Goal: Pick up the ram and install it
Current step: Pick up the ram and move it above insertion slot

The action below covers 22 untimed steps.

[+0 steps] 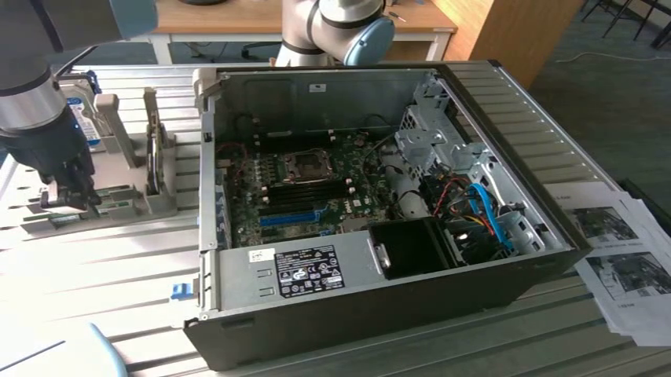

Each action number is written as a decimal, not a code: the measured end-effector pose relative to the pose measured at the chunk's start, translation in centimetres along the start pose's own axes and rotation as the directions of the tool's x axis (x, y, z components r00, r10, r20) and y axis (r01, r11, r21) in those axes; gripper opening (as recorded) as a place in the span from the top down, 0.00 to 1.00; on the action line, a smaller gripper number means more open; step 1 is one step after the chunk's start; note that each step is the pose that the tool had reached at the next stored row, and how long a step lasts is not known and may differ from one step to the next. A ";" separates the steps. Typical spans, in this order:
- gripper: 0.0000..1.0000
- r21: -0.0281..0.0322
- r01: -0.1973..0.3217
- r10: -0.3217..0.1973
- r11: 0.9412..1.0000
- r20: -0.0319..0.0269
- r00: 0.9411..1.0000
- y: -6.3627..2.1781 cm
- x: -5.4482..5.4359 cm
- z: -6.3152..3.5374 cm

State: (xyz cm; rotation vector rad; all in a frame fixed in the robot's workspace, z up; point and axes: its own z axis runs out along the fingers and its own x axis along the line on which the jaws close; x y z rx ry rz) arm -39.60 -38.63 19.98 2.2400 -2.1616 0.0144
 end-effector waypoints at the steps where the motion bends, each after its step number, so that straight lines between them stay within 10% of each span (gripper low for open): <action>1: 0.71 0.000 0.000 0.000 1.000 0.000 1.000 0.00 0.0 0.01; 22: 0.71 0.000 0.000 0.000 1.000 0.000 1.000 -0.01 -0.1 0.13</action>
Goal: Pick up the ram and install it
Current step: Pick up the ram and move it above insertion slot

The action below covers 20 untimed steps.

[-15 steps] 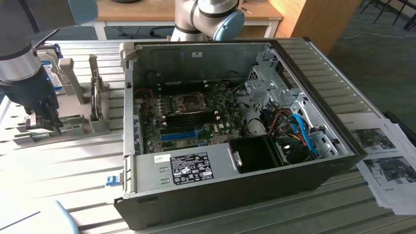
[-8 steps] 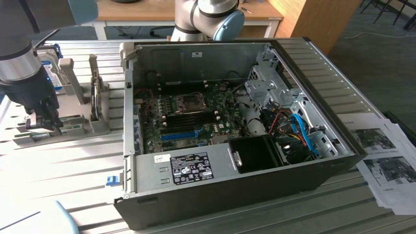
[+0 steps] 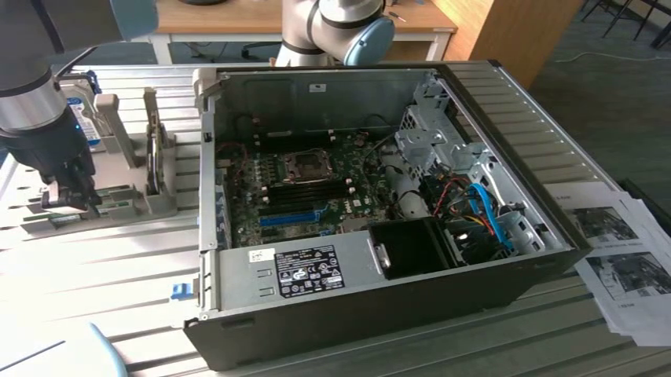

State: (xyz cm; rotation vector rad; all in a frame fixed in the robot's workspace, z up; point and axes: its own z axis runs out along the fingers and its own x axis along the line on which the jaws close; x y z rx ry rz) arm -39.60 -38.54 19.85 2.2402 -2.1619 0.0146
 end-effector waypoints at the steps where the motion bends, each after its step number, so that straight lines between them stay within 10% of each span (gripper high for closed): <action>1: 0.71 0.000 0.000 0.000 1.000 0.000 1.000 0.00 0.0 0.00; 20: 0.71 -0.001 -0.051 0.051 0.999 0.001 0.999 0.00 0.0 0.00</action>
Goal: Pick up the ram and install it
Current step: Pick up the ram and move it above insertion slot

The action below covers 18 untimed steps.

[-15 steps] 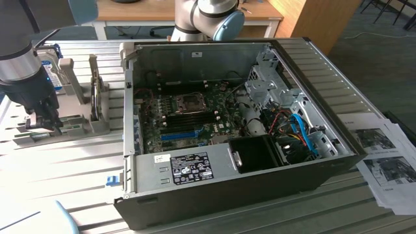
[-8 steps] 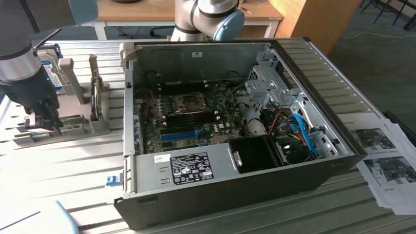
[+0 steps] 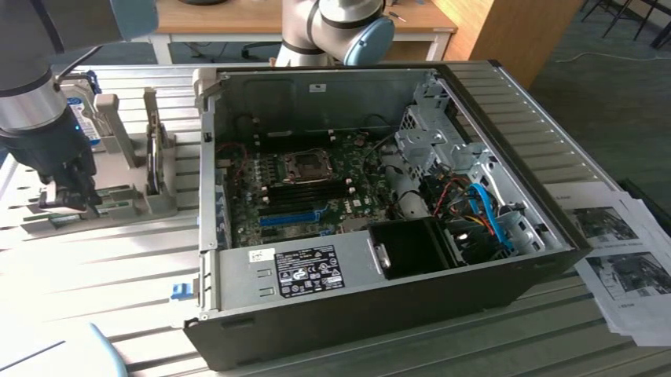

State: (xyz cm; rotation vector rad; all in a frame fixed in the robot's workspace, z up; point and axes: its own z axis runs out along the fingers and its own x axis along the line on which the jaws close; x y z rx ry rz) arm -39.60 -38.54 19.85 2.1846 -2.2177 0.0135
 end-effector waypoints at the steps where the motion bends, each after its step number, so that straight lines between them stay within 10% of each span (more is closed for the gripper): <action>1: 0.71 0.000 -0.002 0.002 1.000 0.000 1.000 0.00 0.0 0.00; 18: 0.71 -0.001 -0.033 0.033 0.999 0.000 0.999 0.00 0.0 0.00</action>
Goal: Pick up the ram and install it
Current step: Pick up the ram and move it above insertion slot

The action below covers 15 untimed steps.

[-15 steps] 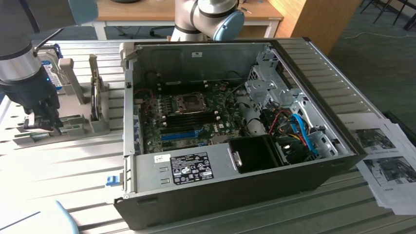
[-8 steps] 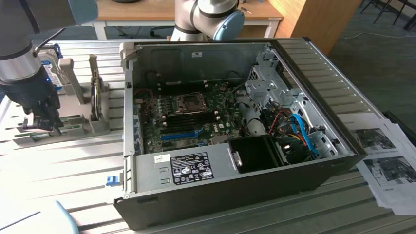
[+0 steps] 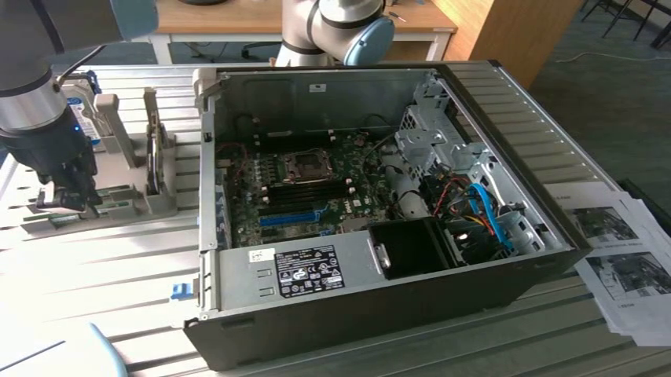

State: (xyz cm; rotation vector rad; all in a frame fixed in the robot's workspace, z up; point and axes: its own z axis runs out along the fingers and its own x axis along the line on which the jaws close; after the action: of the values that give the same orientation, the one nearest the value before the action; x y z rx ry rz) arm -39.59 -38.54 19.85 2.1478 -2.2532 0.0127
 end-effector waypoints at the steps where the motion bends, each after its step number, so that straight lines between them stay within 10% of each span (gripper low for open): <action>1: 0.71 0.000 0.000 0.000 1.000 0.000 1.000 0.00 0.0 0.00; 15: 0.88 0.000 0.000 0.000 1.000 0.000 1.000 0.00 0.0 0.00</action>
State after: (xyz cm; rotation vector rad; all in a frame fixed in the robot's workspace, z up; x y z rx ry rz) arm -39.60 -38.54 19.85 2.1477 -2.2532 0.0127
